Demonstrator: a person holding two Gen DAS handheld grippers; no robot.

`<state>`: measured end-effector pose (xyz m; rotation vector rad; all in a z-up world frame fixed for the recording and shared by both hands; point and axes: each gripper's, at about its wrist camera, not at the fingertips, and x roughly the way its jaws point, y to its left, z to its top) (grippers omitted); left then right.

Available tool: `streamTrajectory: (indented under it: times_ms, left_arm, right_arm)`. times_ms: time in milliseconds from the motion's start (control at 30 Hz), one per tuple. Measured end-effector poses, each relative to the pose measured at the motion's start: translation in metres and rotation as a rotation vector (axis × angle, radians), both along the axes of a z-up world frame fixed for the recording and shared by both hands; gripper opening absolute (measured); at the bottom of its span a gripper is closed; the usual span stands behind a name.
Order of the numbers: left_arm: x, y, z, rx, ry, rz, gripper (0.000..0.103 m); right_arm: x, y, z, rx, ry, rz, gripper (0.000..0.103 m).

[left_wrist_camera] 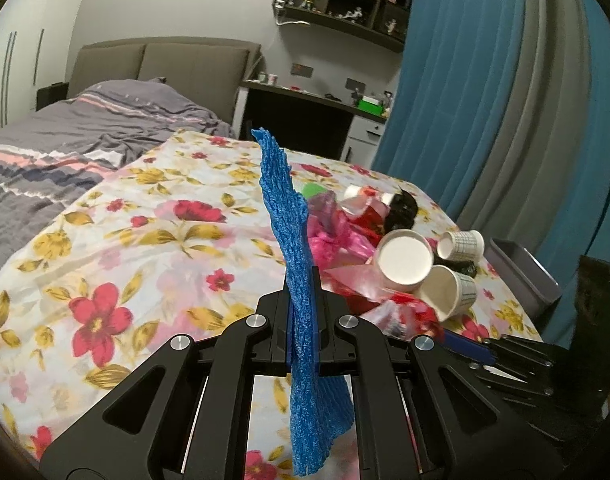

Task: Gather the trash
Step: 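Grasp the red snack wrapper with the right gripper while the left gripper holds the blue net, then carry both items over the grey bin and open both grippers to drop them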

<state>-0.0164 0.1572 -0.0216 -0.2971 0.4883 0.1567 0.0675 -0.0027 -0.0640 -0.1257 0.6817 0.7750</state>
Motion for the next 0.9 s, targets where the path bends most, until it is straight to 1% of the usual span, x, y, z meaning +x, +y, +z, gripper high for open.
streamTrajectory:
  times_ms: [200, 367, 500, 700, 900]
  left_arm:
    - [-0.007, 0.011, 0.003, -0.005, -0.003, 0.039, 0.006]
    - [-0.007, 0.003, 0.007, 0.005, -0.011, 0.021, 0.006]
    - [-0.001, -0.012, 0.005, 0.006, -0.008, -0.019, 0.006]
    - [0.01, -0.029, -0.005, 0.013, 0.016, -0.06, 0.006]
    - [0.013, -0.041, 0.004, 0.04, 0.0, -0.085, 0.006]
  right_arm:
    - [-0.009, -0.009, 0.013, 0.044, -0.016, 0.013, 0.018]
    - [-0.02, -0.019, 0.031, 0.079, -0.059, 0.008, 0.018]
    - [-0.021, -0.032, 0.04, 0.093, -0.091, -0.027, 0.018]
    - [-0.015, -0.058, 0.044, 0.099, -0.105, -0.101, 0.018]
    - [-0.011, -0.086, 0.047, 0.103, -0.129, -0.184, 0.018]
